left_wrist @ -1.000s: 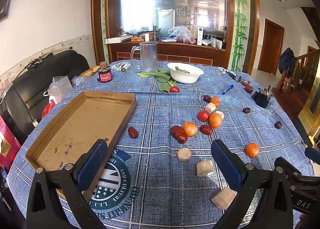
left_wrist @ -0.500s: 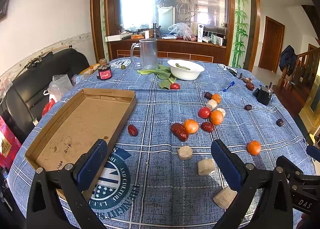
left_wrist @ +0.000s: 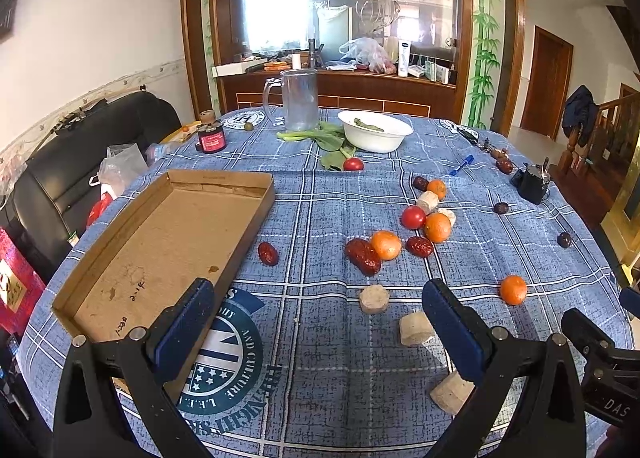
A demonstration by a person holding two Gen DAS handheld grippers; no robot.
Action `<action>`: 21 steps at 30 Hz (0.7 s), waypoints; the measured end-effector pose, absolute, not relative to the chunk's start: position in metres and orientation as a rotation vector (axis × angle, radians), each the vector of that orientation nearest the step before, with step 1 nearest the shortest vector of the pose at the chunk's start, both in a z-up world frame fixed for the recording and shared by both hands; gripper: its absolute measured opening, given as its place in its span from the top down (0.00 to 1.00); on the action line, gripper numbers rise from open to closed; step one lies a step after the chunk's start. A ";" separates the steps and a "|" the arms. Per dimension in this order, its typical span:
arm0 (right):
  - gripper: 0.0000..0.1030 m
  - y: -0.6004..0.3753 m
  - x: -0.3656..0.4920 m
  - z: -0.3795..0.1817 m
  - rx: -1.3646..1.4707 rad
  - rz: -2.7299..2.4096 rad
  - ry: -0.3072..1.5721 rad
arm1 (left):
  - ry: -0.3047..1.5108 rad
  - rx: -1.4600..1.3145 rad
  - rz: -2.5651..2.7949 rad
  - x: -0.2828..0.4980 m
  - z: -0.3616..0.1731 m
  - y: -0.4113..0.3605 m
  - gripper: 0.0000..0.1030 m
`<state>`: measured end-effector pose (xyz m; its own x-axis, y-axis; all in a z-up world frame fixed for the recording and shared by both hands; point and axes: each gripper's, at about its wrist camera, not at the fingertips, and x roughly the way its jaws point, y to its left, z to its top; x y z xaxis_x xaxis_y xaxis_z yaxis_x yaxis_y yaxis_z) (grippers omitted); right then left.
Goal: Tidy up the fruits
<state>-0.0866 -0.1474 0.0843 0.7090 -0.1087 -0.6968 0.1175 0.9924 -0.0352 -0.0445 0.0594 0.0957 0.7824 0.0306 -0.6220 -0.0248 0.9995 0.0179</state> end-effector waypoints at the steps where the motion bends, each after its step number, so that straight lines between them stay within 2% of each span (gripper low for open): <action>1: 0.01 -0.147 -0.087 0.084 0.012 -0.126 0.774 | 0.669 0.009 0.032 -0.045 0.096 0.060 0.00; 21: 0.01 -0.147 -0.088 0.088 0.000 -0.089 0.764 | 0.689 0.034 0.068 -0.047 0.092 0.063 0.00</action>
<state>-0.0883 -0.1470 0.0877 0.7182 -0.0809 -0.6911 0.0806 0.9962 -0.0329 -0.0473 0.0629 0.0921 0.7695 0.0737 -0.6344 -0.0513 0.9972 0.0536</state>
